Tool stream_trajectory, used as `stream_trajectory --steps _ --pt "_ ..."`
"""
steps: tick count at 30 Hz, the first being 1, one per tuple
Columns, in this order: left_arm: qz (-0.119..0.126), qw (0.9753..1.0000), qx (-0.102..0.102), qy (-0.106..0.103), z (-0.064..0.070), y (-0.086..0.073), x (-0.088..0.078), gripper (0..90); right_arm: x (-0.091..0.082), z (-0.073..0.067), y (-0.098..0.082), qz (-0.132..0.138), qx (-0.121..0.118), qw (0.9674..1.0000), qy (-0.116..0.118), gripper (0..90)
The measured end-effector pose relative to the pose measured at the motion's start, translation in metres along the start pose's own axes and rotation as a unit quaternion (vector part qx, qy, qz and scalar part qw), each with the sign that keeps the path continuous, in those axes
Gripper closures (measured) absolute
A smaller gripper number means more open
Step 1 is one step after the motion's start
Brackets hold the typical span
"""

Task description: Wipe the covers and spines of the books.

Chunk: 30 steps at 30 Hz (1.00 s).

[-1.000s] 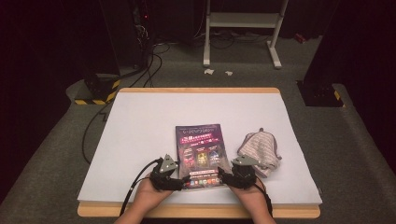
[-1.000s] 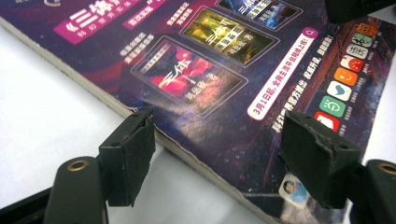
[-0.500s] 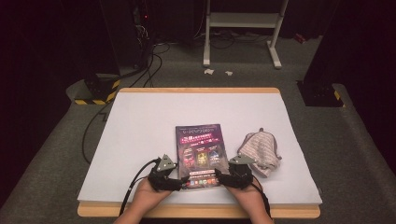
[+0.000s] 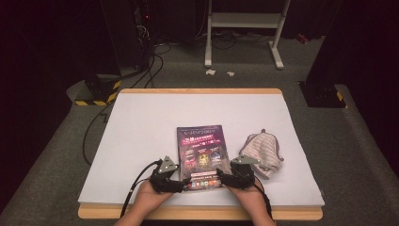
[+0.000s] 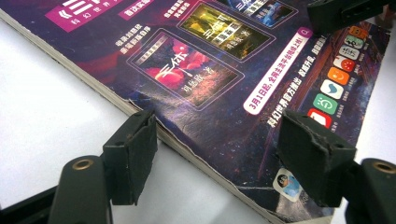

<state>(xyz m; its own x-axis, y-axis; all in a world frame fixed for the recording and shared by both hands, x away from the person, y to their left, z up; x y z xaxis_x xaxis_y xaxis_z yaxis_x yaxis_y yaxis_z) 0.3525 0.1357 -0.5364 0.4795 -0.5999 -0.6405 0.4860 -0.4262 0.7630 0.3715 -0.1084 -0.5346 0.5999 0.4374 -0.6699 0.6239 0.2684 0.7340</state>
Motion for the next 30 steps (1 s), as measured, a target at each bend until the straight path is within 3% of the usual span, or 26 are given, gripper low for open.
stream_trajectory --steps 7,17,30 --pt "0.001 1.0 0.0 0.003 0.0 0.0 0.0 29.3 -0.004 -0.001 0.002 0.02 0.0 0.9998 0.003 36.3" --pt "0.003 1.0 0.001 0.009 0.0 -0.001 -0.001 30.0 -0.017 -0.011 0.013 0.073 -0.011 0.9972 0.006 36.9" --pt "0.006 0.9999 -0.001 0.014 0.0 -0.001 -0.002 30.4 -0.024 -0.026 0.016 0.096 -0.031 0.9947 0.017 37.9"
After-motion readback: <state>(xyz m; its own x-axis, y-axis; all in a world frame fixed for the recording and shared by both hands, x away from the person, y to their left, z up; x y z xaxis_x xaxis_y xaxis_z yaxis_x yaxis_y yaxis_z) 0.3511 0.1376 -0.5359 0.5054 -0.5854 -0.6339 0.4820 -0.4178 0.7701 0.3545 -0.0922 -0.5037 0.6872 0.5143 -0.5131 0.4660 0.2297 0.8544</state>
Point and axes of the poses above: each handheld gripper's, and its own axes: x roughly forward along the jaws, y roughly out of its top, z roughly to its right, the point moved 4 cm from there along x, roughly forward along the jaws, and after that the axes turned 2 degrees about -y, right-handed, at the moved point
